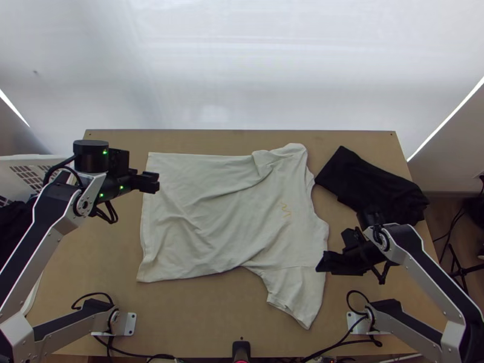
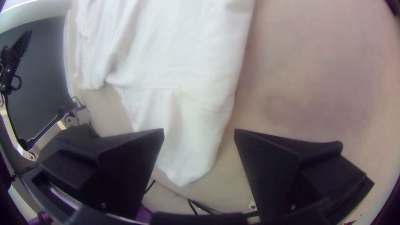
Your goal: Fold the t-shirt
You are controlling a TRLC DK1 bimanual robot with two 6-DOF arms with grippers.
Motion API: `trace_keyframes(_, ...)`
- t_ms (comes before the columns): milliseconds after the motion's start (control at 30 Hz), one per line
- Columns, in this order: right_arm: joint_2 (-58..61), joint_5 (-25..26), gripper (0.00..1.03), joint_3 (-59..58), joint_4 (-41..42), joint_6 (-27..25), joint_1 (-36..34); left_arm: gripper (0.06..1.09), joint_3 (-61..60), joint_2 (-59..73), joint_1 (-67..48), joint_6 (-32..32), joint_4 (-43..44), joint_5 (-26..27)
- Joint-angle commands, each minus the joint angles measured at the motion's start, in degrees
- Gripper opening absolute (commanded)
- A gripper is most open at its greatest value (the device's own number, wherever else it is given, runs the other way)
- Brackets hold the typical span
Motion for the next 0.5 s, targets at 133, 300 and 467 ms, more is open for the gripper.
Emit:
trace_keyframes(133, 8.9, -3.3, 0.78, 0.2, -0.1, -2.1, 0.0, 0.90, 0.5, -0.2, -0.1, 0.4, 0.7, -0.3)
trace_keyframes(300, 12.1, -3.3, 0.78, 1.4, -0.1, -3.0, 0.0, 0.90, 0.5, -0.1, 0.4, 0.9, 0.7, -0.4)
trace_keyframes(467, 13.8, -3.3, 0.78, 1.7, 0.1, -3.7, 0.6, 0.90, 0.6, 0.4, 0.3, 1.0, 1.8, -0.3)
